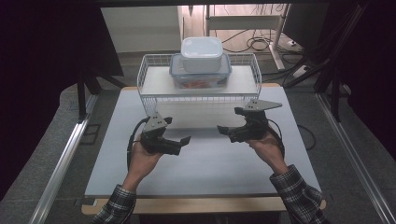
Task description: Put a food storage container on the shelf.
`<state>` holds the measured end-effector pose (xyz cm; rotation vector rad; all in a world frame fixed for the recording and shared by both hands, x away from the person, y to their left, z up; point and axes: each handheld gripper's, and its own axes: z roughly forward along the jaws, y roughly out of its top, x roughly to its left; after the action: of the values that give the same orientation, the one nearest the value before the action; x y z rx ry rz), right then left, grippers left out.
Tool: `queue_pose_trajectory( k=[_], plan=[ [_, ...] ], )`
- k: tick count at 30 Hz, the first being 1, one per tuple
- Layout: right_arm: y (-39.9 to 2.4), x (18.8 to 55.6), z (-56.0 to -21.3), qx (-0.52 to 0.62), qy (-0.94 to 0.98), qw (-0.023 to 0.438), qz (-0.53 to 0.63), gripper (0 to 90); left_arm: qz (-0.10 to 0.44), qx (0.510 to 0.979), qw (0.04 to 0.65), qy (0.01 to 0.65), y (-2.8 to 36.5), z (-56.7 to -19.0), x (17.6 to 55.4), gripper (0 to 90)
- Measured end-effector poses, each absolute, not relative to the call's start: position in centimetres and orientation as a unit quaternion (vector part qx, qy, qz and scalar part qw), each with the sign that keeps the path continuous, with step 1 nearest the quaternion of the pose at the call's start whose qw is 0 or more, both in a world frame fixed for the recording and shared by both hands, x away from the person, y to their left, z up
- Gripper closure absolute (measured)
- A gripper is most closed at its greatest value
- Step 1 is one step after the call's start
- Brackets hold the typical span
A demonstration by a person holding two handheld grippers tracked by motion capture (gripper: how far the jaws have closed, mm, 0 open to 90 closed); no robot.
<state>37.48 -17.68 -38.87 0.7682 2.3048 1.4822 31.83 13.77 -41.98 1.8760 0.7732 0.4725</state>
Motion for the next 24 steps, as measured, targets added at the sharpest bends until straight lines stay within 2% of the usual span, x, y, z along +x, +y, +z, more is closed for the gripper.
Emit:
queue_pose_trajectory(
  k=[10, 24],
  plan=[
    [-17.9, 36.7, -40.2, 0.269, 0.807, 0.159, 0.502, 1.0, 0.193, 0.779, 0.502, 0.322, 14.3, -42.4, 30.7, 3.4],
    [-19.1, 35.5, -41.5, 0.282, 0.811, 0.146, 0.491, 1.2, 0.196, 0.779, 0.494, 0.333, 15.2, -43.7, 29.4, 3.5]
  ],
)
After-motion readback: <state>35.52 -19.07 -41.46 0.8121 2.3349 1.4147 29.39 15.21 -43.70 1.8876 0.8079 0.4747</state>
